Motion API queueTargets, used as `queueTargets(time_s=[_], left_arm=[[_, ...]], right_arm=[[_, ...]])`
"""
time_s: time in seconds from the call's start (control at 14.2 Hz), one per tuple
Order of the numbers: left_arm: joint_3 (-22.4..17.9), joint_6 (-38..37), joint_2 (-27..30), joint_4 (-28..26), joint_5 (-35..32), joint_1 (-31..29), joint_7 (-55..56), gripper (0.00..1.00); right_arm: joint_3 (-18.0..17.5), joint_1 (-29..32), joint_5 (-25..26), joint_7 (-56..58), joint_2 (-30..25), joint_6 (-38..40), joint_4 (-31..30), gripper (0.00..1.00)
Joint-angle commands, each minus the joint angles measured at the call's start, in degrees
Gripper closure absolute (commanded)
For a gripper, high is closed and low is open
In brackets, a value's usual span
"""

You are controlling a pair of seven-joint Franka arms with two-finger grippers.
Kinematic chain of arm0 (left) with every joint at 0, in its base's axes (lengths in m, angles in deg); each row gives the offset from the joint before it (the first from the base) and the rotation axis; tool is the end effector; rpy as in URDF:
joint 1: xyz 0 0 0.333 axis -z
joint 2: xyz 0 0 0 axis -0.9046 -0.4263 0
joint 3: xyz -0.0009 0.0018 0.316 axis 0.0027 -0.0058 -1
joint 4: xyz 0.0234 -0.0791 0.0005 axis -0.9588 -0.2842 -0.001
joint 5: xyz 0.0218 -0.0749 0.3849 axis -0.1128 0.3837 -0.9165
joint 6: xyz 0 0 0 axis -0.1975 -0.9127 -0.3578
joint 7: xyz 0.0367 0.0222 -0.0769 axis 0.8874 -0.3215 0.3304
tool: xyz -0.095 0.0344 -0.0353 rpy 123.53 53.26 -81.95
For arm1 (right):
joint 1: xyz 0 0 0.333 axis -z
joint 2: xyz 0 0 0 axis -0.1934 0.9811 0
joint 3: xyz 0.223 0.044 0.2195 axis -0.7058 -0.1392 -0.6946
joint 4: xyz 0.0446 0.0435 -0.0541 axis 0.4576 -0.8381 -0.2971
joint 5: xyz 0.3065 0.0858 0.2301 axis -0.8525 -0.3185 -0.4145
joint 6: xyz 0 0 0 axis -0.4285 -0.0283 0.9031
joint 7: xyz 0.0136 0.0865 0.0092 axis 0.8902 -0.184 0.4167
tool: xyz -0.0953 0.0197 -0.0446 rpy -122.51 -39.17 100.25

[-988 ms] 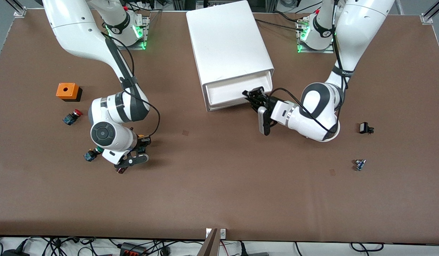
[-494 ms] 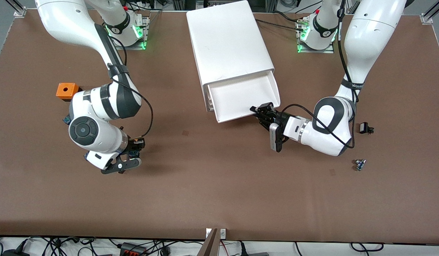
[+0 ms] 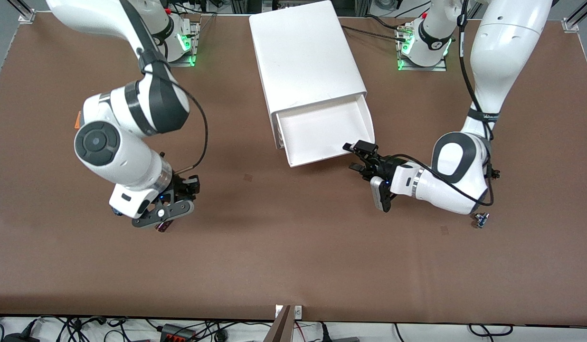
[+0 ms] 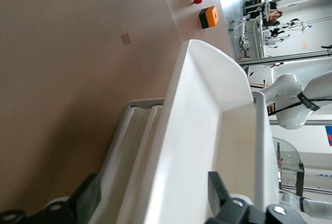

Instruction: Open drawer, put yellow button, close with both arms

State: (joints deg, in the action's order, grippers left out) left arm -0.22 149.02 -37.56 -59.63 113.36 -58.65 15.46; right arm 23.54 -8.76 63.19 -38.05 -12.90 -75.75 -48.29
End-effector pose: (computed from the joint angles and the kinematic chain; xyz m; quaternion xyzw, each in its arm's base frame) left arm 0.6356 -0.2309 0.3161 0.8164 -0.2800 -0.1314 0.4878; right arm 0.6806 0.2562 0.4482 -0.9847 -0.1723 -0.0205 0.0137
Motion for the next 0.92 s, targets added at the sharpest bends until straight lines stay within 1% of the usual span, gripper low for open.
queueTargets(time_s=[0.0, 0.14, 0.28, 0.42, 0.49, 0.64, 0.71, 0.85], left_arm=[[0.02, -5.15, 1.60, 5.68, -6.78, -0.84, 13.17, 0.00], [-0.07, -7.27, 3.17, 8.06, -13.27, -1.10, 21.44, 0.00], [0.02, -6.92, 4.41, 8.60, -24.14, -1.20, 29.70, 0.00], [0.63, -6.83, 4.41, 11.05, -33.91, -0.49, 36.74, 0.00], [0.72, -6.83, 4.41, 11.50, -38.83, -0.06, 38.77, 0.00], [0.72, -4.91, 4.41, 11.76, -50.25, 1.00, 38.88, 0.00], [0.64, -3.33, 4.41, 11.94, -53.79, 1.00, 38.36, 0.00], [-0.24, -1.74, 4.15, 12.03, -54.87, 0.13, 39.67, 0.00]], right_arm=[[-0.82, -1.52, -0.48, -0.01, -0.41, 5.08, 5.93, 1.00], [-0.82, -3.54, -0.48, -0.18, -0.41, 6.42, 7.10, 1.00], [-0.73, -7.31, -0.31, -3.85, -0.41, 6.33, 7.71, 1.00], [-0.90, -10.74, -0.39, -10.70, 0.20, 5.54, 10.08, 1.00], [-0.91, -12.41, -0.39, -12.90, 0.47, 4.93, 10.52, 1.00], [-0.99, -15.23, -0.66, -17.12, 0.99, 4.66, 10.53, 1.00], [-0.99, -16.89, -0.66, -18.80, 1.26, 4.57, 10.53, 1.00], [-0.82, -20.15, -0.57, -19.51, 2.83, 3.61, 10.79, 1.00]])
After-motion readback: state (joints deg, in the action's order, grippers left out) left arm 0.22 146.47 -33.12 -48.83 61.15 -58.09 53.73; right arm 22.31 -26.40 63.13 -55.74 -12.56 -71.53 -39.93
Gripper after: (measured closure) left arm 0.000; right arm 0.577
